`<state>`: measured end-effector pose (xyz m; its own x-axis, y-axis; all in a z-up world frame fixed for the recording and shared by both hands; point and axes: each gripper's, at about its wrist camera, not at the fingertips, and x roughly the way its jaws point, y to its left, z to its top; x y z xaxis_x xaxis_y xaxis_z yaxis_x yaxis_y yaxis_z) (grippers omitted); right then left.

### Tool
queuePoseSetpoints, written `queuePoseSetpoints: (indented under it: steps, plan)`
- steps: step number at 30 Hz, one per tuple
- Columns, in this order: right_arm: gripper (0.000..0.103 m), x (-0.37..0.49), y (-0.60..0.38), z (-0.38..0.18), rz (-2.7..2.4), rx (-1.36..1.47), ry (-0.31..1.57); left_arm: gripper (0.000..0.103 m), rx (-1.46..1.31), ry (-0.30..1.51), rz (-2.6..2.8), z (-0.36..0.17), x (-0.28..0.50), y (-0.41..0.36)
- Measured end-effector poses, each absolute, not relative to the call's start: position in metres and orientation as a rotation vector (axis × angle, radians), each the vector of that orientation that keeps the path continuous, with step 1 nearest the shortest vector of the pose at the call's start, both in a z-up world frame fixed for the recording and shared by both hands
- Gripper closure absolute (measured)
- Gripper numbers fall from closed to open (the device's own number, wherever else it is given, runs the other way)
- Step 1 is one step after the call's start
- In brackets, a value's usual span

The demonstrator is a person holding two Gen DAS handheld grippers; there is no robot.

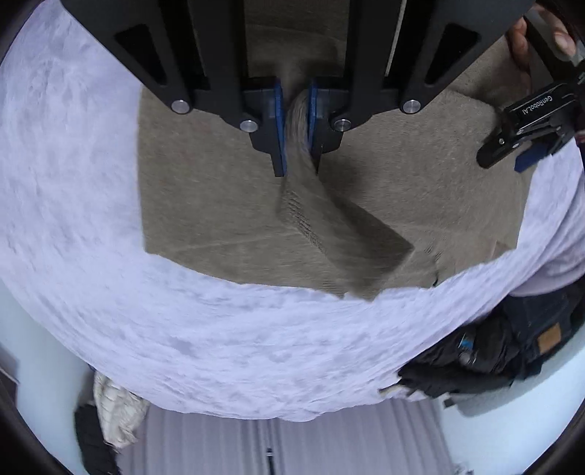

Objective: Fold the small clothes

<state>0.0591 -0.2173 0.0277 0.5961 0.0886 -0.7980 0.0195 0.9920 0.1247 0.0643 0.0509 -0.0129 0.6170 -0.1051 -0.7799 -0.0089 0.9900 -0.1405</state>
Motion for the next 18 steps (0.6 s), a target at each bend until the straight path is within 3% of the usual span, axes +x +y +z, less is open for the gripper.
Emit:
queuePoseSetpoints:
  steps: [8, 15, 18]
  plan:
    - [0.080, 0.055, -0.259, 0.014, 0.144, 0.369, 0.954, 0.000, -0.125, 0.948, -0.067, -0.009, 0.070, 0.050]
    - [0.086, 0.050, -0.279, 0.014, -0.016, 0.419, 0.941, 0.000, -0.103, 1.003, -0.135, -0.003, 0.068, 0.062]
    - [0.075, 0.035, -0.293, 0.029, -0.153, 0.386, 0.914, 0.000, -0.112, 0.995, -0.142, 0.013, 0.055, 0.072]
